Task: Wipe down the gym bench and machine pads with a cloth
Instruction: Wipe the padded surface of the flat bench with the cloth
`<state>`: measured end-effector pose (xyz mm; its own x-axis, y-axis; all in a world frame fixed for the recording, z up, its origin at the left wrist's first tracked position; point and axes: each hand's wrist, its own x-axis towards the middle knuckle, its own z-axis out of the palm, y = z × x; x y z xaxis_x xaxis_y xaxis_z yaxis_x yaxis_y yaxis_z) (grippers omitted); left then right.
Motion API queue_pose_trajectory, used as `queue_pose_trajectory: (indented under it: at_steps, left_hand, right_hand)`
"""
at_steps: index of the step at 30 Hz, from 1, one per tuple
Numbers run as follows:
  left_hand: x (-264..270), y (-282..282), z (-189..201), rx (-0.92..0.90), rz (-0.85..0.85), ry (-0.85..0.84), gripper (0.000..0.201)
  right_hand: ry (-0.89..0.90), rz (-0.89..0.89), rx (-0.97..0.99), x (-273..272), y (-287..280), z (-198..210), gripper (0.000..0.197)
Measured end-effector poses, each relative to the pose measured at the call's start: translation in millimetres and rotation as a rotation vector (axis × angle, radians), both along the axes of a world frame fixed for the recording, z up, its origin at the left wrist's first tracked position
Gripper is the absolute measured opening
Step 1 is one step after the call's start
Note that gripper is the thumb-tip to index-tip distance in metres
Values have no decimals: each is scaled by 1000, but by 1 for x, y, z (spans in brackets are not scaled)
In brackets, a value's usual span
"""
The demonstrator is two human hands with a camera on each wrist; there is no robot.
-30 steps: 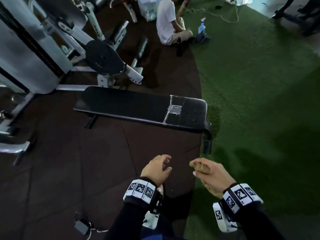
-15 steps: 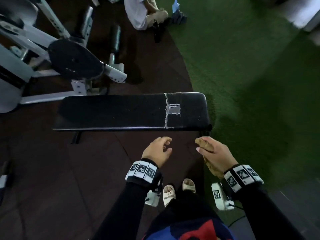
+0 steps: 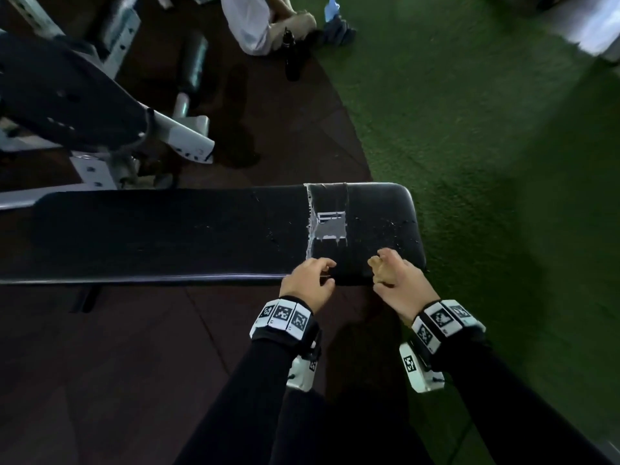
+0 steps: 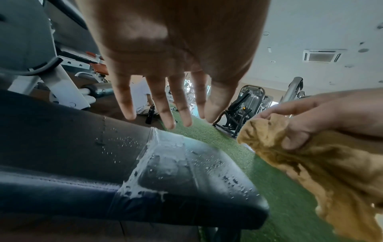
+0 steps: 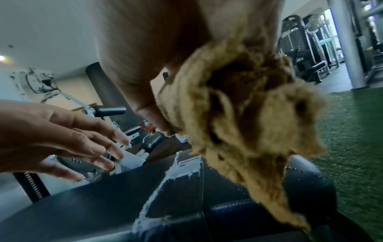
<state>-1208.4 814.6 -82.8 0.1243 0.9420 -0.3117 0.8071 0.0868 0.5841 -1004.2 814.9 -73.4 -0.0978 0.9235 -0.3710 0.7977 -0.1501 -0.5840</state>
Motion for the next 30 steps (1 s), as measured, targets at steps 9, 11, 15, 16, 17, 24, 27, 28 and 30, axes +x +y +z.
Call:
queue_pose_trajectory:
  at_steps: [9,11,15,16,17,24,27,28,30]
  left_hand:
    - [-7,67,-155,164,-6,309,49]
    - [-9,74,-175,236,-6,337,47]
    - [-12,81,-205,445,-2,401,47]
    - [-12,80,-209,495,10,416,48]
    - [-12,79,-213,537,25,420,48]
    - [-11,79,-218,582,83,397,47]
    - [-11,78,-215,554,75,389,48]
    - [-11,78,-216,551,73,387,49]
    - [-11,78,-217,557,72,393,52]
  right_hand:
    - [-201,134,306,-8,83,-139,41]
    - [-325,166,516,-8,82,-160,34]
    - [-289,157,774,-6,66,-197,42]
    - [-286,168,771,-5,62,-204,49]
    - [-301,175,766,-5,58,-210,52]
    - [-458,121,604,-16,73,-212,51]
    - [-495,34,415,7,104,-204,53]
    - [-510,0,357,22,113,-200,54]
    - [-460,-63,256,53,120,-195,54]
